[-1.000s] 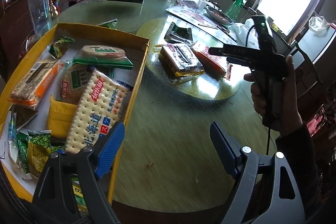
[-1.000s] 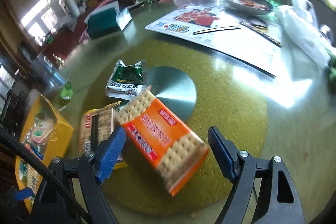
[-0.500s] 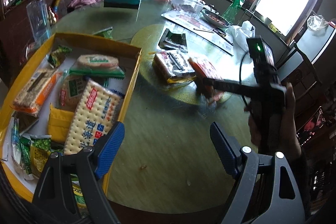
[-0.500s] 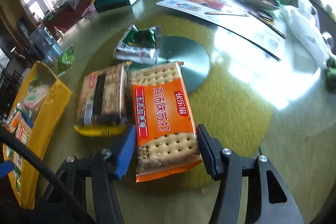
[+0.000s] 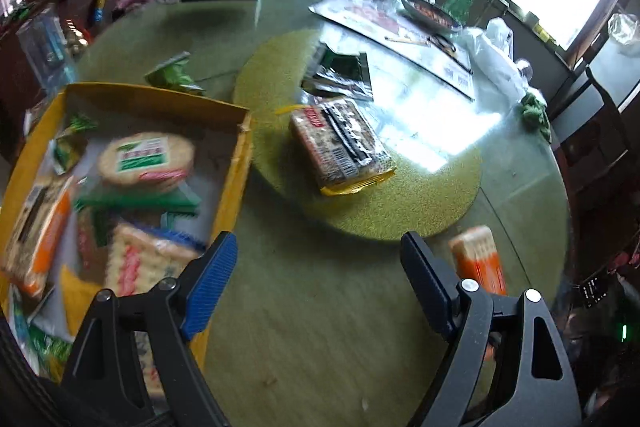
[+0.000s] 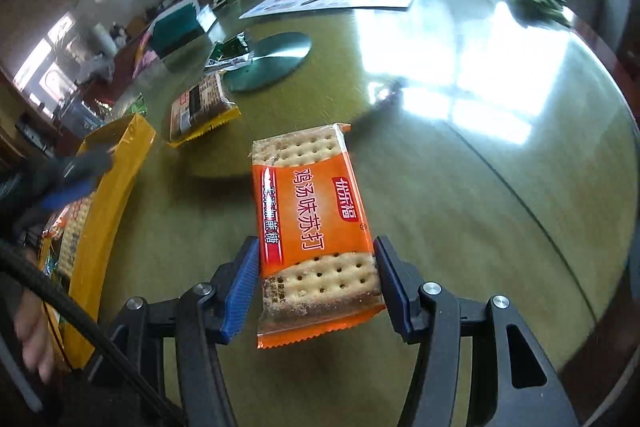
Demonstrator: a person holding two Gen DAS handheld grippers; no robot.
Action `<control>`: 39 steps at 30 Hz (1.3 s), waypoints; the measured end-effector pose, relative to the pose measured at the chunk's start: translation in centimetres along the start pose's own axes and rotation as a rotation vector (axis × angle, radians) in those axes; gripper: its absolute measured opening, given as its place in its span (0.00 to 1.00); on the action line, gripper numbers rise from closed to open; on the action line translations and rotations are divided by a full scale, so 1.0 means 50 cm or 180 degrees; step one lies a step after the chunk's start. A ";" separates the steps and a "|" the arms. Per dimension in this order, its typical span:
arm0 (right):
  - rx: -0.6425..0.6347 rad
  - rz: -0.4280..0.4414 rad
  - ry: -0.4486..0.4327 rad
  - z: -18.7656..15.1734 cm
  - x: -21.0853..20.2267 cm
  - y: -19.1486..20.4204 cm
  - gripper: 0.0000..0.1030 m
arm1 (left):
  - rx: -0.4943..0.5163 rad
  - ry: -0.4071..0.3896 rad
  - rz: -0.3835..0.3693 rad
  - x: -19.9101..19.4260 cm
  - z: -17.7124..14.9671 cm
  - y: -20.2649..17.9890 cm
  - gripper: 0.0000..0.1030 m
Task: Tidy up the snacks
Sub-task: 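Grasp the dark-striped cracker pack with the left gripper while the right lifts the orange pack, then carry both held cracker packs over the yellow tray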
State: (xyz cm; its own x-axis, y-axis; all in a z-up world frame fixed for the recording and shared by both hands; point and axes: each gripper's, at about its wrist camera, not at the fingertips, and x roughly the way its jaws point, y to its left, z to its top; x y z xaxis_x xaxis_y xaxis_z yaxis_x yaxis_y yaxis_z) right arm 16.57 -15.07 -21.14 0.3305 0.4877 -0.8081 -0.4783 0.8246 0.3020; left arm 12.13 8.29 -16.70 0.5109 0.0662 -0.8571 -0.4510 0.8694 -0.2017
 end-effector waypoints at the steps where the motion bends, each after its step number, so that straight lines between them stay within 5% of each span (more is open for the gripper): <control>1: 0.0018 0.0002 -0.0019 -0.002 -0.002 -0.002 0.55 | -0.0002 0.0057 -0.0027 0.012 0.007 -0.004 0.81; 9: 0.0104 0.0033 -0.0125 0.010 0.002 -0.013 0.55 | -0.0060 0.0228 -0.0013 0.080 0.078 -0.026 0.81; 15: 0.0100 0.0060 -0.0174 -0.006 -0.006 -0.018 0.56 | -0.0025 0.0119 0.0294 0.115 0.121 -0.045 0.81; 21: 0.0093 0.0001 -0.0189 -0.009 -0.007 -0.012 0.56 | -0.0163 0.0321 0.0484 0.184 0.147 -0.051 0.81; 24: 0.0062 -0.0006 -0.0195 -0.012 -0.008 -0.011 0.56 | -0.0031 0.0288 0.0661 0.199 0.136 -0.056 0.81; 26: 0.0052 0.0003 -0.0194 -0.013 -0.009 -0.013 0.56 | 0.0087 0.0243 0.0732 0.192 0.121 -0.059 0.72; 39: 0.0009 0.0014 -0.0174 -0.017 -0.014 -0.016 0.56 | 0.0583 0.0396 0.0459 0.085 -0.064 -0.048 0.69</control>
State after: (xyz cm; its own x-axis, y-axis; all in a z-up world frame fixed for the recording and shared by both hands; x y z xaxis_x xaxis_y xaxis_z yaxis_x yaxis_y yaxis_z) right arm 16.04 -16.32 -21.25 0.3724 0.5060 -0.7780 -0.4774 0.8233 0.3069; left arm 13.03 4.93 -21.39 0.3519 0.1449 -0.9248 -0.3669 0.9302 0.0062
